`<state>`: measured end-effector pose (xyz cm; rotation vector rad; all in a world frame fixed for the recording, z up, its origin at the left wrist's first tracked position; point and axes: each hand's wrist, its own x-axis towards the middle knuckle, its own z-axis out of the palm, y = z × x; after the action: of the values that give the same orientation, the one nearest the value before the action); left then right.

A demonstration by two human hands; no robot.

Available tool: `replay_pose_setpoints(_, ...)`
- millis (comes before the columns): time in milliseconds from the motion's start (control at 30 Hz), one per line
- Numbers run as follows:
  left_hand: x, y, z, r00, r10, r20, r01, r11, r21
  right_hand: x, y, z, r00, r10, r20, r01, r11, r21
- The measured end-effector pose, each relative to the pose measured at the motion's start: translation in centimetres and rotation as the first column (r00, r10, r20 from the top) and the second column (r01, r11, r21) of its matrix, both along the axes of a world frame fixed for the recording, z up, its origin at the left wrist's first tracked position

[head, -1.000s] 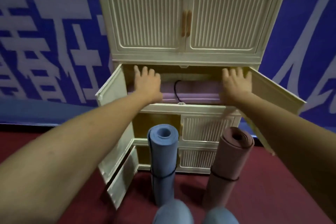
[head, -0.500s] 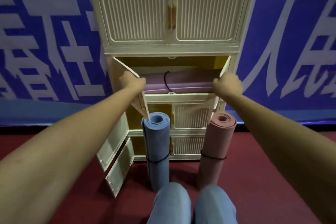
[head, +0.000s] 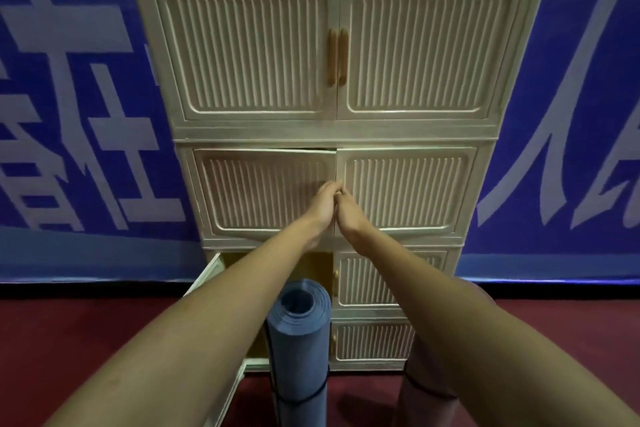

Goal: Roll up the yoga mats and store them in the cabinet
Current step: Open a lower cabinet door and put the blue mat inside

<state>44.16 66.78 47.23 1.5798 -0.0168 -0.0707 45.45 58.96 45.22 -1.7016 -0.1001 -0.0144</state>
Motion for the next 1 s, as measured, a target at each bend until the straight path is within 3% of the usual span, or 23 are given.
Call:
replay_pose_setpoints(100, 1.6, 1.2, -3.0, 0.998, -0.062, -0.029, 0.062, 0.998, 0.022, 1.6, 0.2, -3.2, 0.993, 0.115, 0.006, -0.115, 0.99, 0.078)
replay_pose_setpoints(167, 1.2, 2.2, -5.7, 0.999, 0.043, -0.008, -0.041, 0.982, 0.186, 1.8, -0.3, -4.9, 0.992, 0.125, 0.016, -0.125, 0.99, 0.063)
replay_pose_setpoints(233, 0.5, 3.4, -8.5, 0.975, 0.213, 0.064, -0.219, 0.858, 0.464, 1.6, -1.4, -6.3, 0.997, 0.073, 0.004, -0.073, 0.996, -0.051)
replay_pose_setpoints(267, -0.3, 4.2, -10.0, 0.966, 0.233, 0.109, -0.25, 0.754, 0.607, 1.2, -2.3, -7.4, 0.999, -0.003, 0.046, 0.012, 0.98, -0.201)
replay_pose_setpoints(300, -1.4, 4.8, -11.3, 0.973, 0.196, 0.122, -0.221, 0.647, 0.73, 0.6, -3.3, -8.4, 0.991, -0.06, 0.121, 0.105, 0.908, -0.405)
replay_pose_setpoints(367, -3.4, 5.8, -13.7, 0.995, 0.094, 0.027, -0.068, 0.466, 0.882, -1.1, -5.9, -10.5, 0.979, -0.071, 0.19, 0.197, 0.552, -0.81)
replay_pose_setpoints(433, -5.6, 6.1, -15.9, 0.995, 0.015, -0.094, 0.085, 0.312, 0.946, -3.1, -8.8, -12.4, 0.992, -0.107, 0.066, 0.088, 0.217, -0.972)
replay_pose_setpoints(500, -7.6, 5.7, -17.5, 0.996, -0.007, -0.088, 0.088, 0.197, 0.976, -4.8, -11.6, -13.7, 0.967, -0.253, -0.016, 0.01, 0.101, -0.995)
replay_pose_setpoints(567, -9.1, 4.8, -17.6, 0.999, -0.008, -0.048, 0.048, 0.18, 0.982, -6.4, -13.8, -14.5, 0.916, -0.398, -0.045, -0.004, 0.103, -0.995)
replay_pose_setpoints(633, -10.3, 3.8, -17.6, 0.999, -0.025, -0.048, 0.052, 0.153, 0.987, -8.2, -14.7, -15.0, 0.924, -0.382, 0.01, 0.02, 0.022, -1.0)
replay_pose_setpoints(700, -11.5, 2.8, -17.7, 0.999, -0.021, -0.048, 0.051, 0.127, 0.991, -10.8, -14.8, -15.1, 0.944, -0.305, 0.124, 0.127, -0.01, -0.992)
replay_pose_setpoints(800, -13.0, 1.7, -17.7, 1.0, 0.006, -0.003, 0.002, 0.104, 0.995, -16.3, -13.0, -15.2, 0.97, -0.15, 0.189, 0.204, 0.093, -0.974)
replay_pose_setpoints(900, -14.1, 1.6, -17.6, 1.0, 0.014, -0.003, 0.002, 0.094, 0.996, -23.1, -10.3, -17.4, 0.981, 0.059, 0.185, 0.177, 0.125, -0.976)
replay_pose_setpoints(1000, -15.4, 2.1, -17.8, 0.999, 0.035, 0.006, -0.009, 0.102, 0.995, -31.4, -8.0, -21.1, 0.923, 0.302, 0.24, 0.207, 0.136, -0.969)
